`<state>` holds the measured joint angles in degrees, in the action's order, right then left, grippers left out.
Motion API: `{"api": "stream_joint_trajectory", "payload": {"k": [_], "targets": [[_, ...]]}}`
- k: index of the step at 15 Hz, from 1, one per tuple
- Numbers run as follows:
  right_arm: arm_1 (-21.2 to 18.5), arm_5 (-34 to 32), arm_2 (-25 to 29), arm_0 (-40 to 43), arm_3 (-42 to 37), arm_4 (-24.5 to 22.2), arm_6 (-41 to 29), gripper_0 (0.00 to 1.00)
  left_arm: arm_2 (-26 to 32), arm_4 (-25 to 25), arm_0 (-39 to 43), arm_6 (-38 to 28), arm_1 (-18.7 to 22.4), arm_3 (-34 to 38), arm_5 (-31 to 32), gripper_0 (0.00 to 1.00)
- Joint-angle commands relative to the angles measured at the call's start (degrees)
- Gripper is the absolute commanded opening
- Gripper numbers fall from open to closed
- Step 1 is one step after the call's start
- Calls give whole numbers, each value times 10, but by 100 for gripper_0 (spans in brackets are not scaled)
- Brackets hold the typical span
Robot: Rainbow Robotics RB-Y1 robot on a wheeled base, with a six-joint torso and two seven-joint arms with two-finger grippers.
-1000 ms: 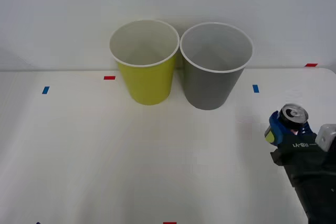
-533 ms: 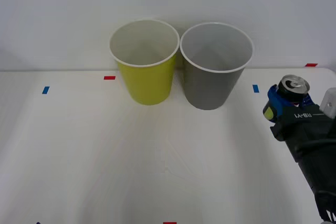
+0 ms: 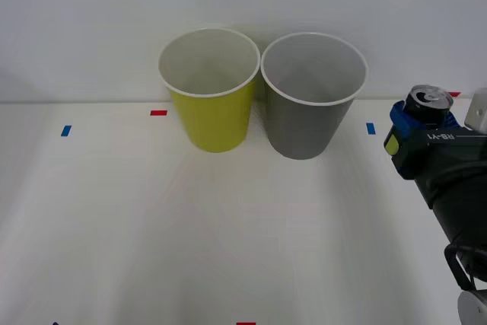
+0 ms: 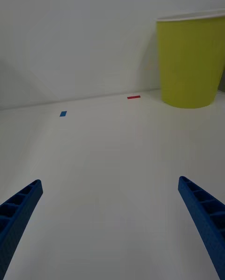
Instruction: Put cans in the gray bin and PET bottles in the light green bin.
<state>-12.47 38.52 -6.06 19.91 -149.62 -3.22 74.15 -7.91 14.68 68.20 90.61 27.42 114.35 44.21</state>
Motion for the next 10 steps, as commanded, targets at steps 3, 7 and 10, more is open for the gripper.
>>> {"api": "stream_joint_trajectory", "payload": {"k": [3,7,10], "targets": [[-32,132,-21,-123,-4,-31,-91,0,0,0,0,0,0,0,0,100],[-26,298,-4,-272,-4,35,-79,0,0,0,0,0,0,0,0,100],[-27,393,2,-365,-4,64,-74,0,0,0,0,0,0,0,0,100]]}}
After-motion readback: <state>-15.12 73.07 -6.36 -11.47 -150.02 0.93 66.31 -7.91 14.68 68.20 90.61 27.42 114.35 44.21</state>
